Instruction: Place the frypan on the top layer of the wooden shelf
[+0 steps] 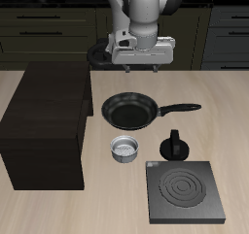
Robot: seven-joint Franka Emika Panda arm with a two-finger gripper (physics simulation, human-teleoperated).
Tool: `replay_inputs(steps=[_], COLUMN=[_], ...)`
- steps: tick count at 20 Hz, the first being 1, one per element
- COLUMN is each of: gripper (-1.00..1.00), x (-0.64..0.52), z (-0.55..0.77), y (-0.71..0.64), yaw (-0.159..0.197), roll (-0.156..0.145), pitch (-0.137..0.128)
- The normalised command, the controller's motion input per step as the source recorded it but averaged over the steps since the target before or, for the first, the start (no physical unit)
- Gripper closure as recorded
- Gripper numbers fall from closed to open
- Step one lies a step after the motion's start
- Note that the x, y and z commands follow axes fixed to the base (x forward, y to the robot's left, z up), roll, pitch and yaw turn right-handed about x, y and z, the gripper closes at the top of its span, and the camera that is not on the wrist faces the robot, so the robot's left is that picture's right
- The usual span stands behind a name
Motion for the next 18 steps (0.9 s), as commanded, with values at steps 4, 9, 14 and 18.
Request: replay_inputs(steps=[4,9,14,18], gripper=[-1.00,-1.00,-1.00,-1.00], x=[0.06,0.09,-0.01,-0.02], z=[-0.27,-0.38,-0.23,-0.22], y=[0.02,0.04,0.10,0.08], yaw=[-0.006,-0.003,0.037,-0.007], roll=[-0.013,-0.018,0.015,0.001], pitch=[0.021,0.029,0.009,0.014])
